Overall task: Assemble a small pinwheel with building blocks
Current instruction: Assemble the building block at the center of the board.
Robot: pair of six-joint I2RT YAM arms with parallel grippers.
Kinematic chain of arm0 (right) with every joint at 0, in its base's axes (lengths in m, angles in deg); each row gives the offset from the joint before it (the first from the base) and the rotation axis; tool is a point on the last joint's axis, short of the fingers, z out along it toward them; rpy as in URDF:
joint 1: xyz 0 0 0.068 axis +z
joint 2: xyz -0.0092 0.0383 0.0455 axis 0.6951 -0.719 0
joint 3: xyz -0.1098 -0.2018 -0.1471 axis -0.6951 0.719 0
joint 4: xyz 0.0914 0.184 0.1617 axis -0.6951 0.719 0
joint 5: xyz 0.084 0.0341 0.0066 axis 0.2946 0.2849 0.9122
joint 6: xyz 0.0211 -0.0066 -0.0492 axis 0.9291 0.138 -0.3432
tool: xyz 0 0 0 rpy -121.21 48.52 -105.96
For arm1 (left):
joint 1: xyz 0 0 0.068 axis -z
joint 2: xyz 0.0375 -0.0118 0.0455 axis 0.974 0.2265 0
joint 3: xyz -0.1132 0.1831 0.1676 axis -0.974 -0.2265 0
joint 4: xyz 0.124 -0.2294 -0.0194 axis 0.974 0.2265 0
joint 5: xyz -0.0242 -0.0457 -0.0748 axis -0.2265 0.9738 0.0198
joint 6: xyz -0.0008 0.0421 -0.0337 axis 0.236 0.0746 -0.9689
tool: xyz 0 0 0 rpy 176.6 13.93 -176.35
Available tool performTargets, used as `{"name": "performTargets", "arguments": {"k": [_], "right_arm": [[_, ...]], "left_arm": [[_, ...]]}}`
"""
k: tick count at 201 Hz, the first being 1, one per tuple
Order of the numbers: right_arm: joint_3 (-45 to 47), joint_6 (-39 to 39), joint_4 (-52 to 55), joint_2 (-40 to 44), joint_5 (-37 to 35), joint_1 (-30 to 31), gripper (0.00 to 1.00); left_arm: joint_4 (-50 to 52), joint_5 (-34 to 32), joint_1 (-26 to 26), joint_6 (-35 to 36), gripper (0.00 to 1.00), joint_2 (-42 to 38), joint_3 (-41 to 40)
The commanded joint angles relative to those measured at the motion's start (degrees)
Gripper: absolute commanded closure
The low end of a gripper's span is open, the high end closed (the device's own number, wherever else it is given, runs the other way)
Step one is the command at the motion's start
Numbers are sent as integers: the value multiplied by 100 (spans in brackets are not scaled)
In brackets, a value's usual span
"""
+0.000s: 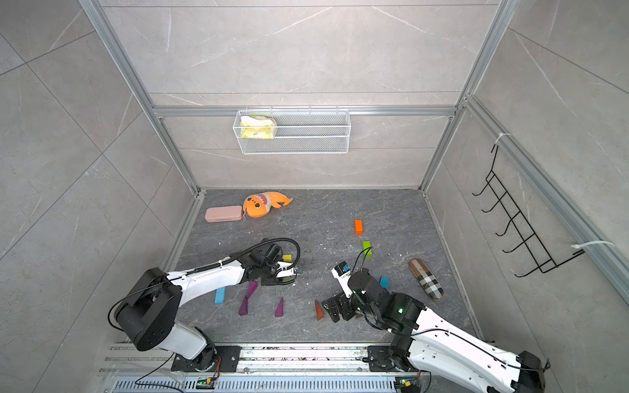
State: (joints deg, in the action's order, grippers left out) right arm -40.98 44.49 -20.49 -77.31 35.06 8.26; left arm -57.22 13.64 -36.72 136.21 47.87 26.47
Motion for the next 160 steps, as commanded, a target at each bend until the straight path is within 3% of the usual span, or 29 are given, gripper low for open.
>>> {"name": "performTargets", "arguments": {"k": [1,84,160], "right_arm": [[25,-80,-86,1,-14,33,0],[20,-62,-63,11,-7,35,0],[44,-54,-80,37,-30,35,0]], "left_arm": [[-206,-58,67,83,64,-268,-54],[-63,-116,289,142,72,-464,-226],[-310,-502,346,272,72,-417,-421]]}}
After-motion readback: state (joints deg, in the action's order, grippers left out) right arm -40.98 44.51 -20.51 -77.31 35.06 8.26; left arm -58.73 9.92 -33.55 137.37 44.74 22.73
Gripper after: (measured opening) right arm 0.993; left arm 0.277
